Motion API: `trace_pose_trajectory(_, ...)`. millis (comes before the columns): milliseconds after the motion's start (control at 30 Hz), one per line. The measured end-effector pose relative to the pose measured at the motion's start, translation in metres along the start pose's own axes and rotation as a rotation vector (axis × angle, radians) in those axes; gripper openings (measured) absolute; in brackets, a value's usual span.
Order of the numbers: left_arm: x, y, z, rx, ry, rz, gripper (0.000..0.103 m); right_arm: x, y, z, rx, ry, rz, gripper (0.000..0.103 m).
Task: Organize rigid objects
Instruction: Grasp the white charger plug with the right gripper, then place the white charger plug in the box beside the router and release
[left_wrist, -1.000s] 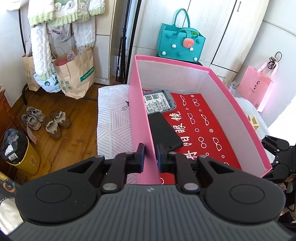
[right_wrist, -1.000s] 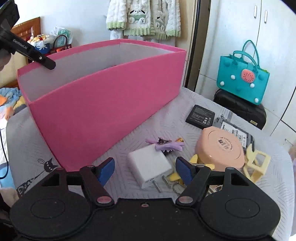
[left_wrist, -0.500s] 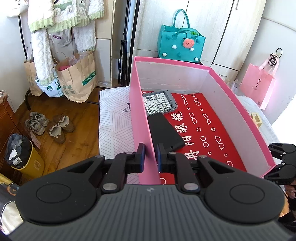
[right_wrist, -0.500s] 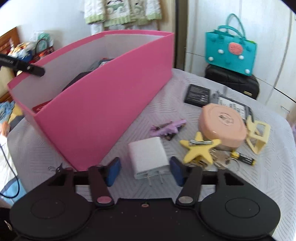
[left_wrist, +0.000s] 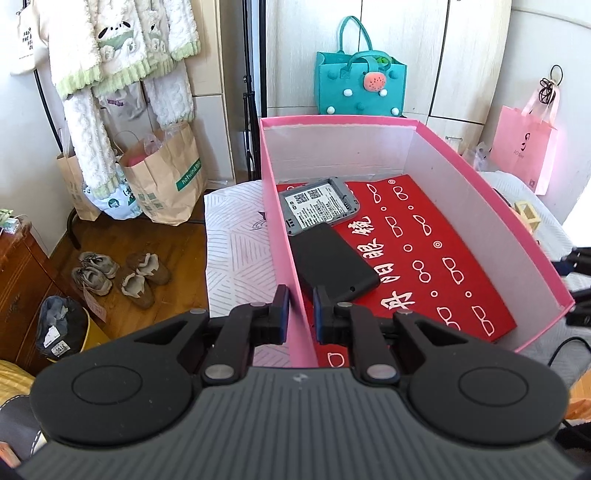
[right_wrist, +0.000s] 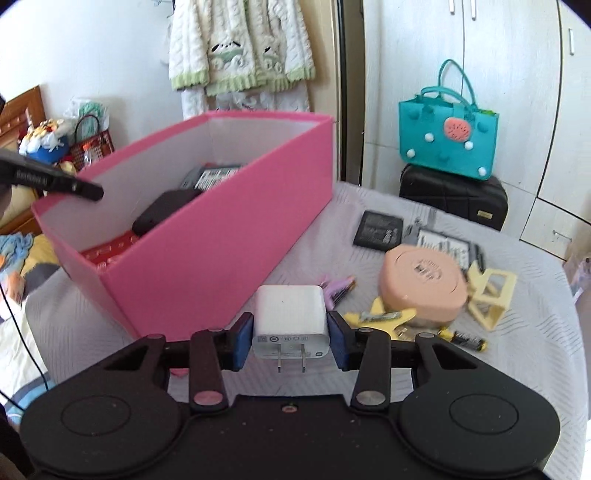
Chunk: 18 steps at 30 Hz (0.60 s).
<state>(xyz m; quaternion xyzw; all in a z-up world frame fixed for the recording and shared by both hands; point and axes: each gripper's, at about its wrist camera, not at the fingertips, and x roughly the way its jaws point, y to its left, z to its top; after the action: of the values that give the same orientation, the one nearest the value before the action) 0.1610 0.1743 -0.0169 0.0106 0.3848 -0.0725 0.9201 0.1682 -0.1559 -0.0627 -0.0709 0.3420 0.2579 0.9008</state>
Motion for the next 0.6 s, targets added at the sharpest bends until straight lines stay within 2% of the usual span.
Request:
trace_pose_trajectory(100,-0.001,0.002,0.001,-0.008,0.011,-0.012,0.012,-0.011,-0.005,0.017,-0.001,-0.028,0.000,0.048)
trace_pose_trajectory(233,0.000,0.000,0.003,0.018,0.024,-0.008,0.012,-0.031,0.004,0.046,-0.026,-0.126,-0.020,0.048)
trace_pose_trajectory(333,0.003,-0.007,0.003,0.074,0.060,0.017,0.012,-0.038,0.025,0.059,-0.073,-0.182,0.058,0.048)
trace_pose_trajectory(433,0.001,-0.015,0.003,0.149,0.086,0.040,0.012,-0.026,0.044,0.075,-0.147,-0.147,0.134,0.048)
trace_pose_trajectory(600,0.000,-0.022,0.005,0.226,0.119,0.060,0.011,0.021,0.075,0.112,-0.303,-0.019,0.137,0.048)
